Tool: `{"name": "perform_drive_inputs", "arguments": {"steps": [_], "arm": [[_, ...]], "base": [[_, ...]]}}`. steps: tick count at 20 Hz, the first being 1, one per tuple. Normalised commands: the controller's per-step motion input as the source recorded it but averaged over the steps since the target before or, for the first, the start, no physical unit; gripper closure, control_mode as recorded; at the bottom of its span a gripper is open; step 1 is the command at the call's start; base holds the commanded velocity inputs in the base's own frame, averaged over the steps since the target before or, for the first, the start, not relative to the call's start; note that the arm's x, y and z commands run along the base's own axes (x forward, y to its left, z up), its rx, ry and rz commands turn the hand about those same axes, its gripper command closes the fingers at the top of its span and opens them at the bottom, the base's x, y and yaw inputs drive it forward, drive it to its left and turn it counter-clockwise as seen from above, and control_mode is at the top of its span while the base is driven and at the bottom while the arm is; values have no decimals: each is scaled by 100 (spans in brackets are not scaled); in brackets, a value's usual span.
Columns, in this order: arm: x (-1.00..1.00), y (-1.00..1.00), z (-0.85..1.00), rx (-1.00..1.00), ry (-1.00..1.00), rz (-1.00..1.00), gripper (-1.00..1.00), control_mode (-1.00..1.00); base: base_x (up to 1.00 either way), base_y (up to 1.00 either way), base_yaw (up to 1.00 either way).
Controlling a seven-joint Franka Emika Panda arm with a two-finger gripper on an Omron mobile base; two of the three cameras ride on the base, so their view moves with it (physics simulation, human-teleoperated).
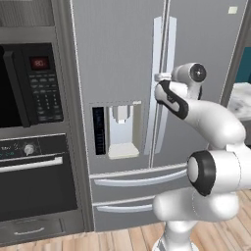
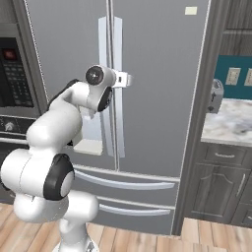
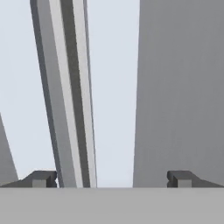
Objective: Take the cakes from the fridge and place them on the empty tray on the dining counter.
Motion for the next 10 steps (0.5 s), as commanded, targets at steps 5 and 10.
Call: {"name": "perform_drive_inputs", "arguments": {"steps": [5,10], "arm": [[49,-20,-4,0,-1,3,-100,-100],[52,-11,-9,0,0,2,-100,-100]], "base": [[0,0,0],[0,0,0]]}}
